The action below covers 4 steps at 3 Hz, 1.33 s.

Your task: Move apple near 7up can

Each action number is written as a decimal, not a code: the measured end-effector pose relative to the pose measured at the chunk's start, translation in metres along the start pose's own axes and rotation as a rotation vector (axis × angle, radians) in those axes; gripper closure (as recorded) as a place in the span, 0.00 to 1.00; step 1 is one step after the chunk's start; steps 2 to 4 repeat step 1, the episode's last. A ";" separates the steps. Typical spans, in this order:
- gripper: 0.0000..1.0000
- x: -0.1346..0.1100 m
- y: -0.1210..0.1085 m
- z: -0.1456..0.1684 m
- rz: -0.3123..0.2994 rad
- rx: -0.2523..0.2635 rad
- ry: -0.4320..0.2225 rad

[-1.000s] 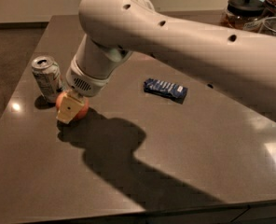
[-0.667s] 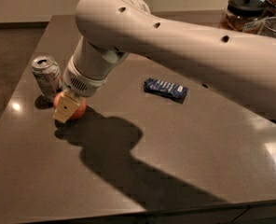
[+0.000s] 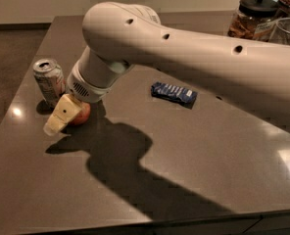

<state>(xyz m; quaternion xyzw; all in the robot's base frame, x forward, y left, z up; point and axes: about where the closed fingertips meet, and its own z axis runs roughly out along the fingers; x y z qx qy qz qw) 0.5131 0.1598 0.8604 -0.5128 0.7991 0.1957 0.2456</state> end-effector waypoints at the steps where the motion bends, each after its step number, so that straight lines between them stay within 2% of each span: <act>1: 0.00 0.000 0.000 0.000 0.000 0.000 0.000; 4: 0.00 0.000 0.000 0.000 0.000 0.000 0.000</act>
Offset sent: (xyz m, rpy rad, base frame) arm 0.0000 0.0000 0.0000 0.0000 0.0000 0.0000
